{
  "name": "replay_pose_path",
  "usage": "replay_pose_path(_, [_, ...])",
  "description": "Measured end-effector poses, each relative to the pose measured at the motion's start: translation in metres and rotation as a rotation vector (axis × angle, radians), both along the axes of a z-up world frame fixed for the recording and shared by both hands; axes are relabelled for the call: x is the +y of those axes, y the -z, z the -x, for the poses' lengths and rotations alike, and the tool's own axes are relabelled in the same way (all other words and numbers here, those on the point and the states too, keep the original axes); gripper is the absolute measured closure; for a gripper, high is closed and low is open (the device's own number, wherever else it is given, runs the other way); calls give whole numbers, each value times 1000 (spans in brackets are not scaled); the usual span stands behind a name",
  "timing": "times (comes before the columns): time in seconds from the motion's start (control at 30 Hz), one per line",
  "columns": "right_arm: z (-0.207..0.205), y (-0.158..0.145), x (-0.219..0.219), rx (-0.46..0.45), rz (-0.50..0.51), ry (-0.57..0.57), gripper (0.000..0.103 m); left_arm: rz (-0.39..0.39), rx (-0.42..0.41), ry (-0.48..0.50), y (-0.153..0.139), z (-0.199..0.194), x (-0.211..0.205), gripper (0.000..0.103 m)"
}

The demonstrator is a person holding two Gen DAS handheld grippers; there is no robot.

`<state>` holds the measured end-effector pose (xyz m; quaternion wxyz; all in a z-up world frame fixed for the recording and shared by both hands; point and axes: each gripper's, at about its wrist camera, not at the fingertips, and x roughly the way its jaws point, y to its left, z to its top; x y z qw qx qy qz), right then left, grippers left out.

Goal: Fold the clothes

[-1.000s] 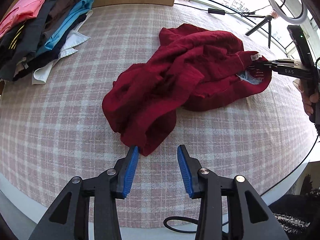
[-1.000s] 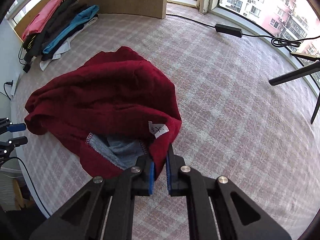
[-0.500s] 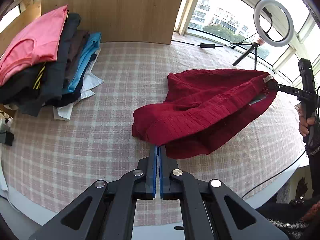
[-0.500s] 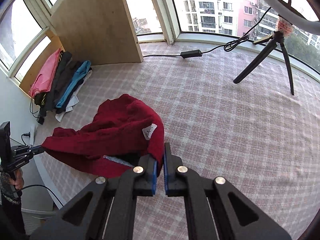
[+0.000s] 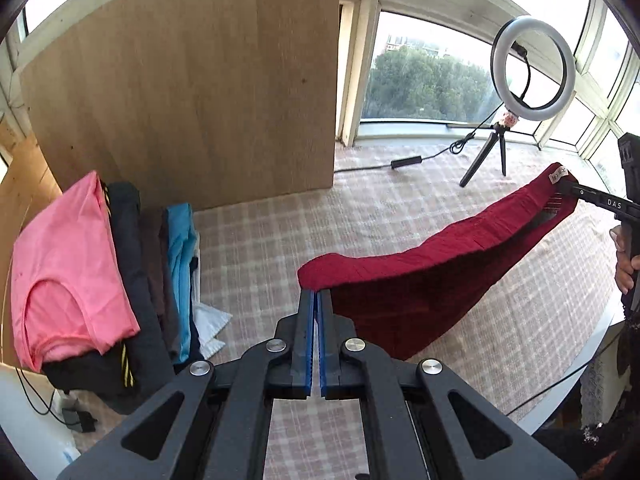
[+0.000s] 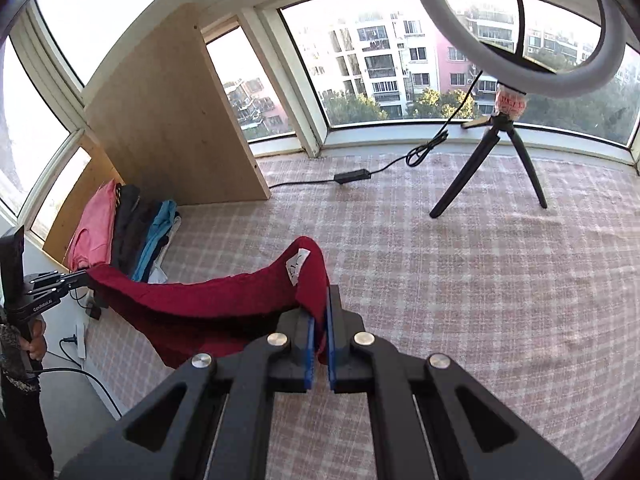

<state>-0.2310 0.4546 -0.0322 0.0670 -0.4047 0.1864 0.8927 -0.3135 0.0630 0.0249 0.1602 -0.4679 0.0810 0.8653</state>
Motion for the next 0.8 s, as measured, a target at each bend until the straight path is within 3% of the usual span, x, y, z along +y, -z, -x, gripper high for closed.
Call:
replay_pose_path(0.03, [-5, -22, 3, 42, -24, 24, 99, 11, 42, 27, -18, 1, 5, 102])
replay_pose_path(0.1, [-24, -57, 9, 109, -57, 64, 99, 42, 43, 81, -16, -8, 14, 102])
replay_pose_path(0.2, [-56, -64, 11, 122, -44, 105, 99, 91, 24, 161, -2, -23, 27, 102])
replay_pose_path(0.3, [-87, -18, 4, 36, -17, 145, 98, 139, 5, 240, 11, -37, 40, 102])
replay_pose_path(0.43, [-110, 105, -1, -216, 90, 178, 98, 101, -178, 322, 103, -51, 63, 101])
replay_pose_path(0.53, [-119, 186, 1, -409, 89, 190, 97, 84, -214, 311, 121, -57, 59, 101])
replay_pose_path(0.63, [-133, 214, 8, -495, 90, 197, 95, 69, -237, 295, 134, -63, 54, 101])
replay_pose_path(0.73, [-141, 198, 7, -485, 41, 181, 79, 55, -259, 279, 147, -69, 48, 100])
replay_pose_path(0.8, [-140, 177, -1, -445, -20, 137, 79, 45, -275, 268, 155, -73, 44, 100])
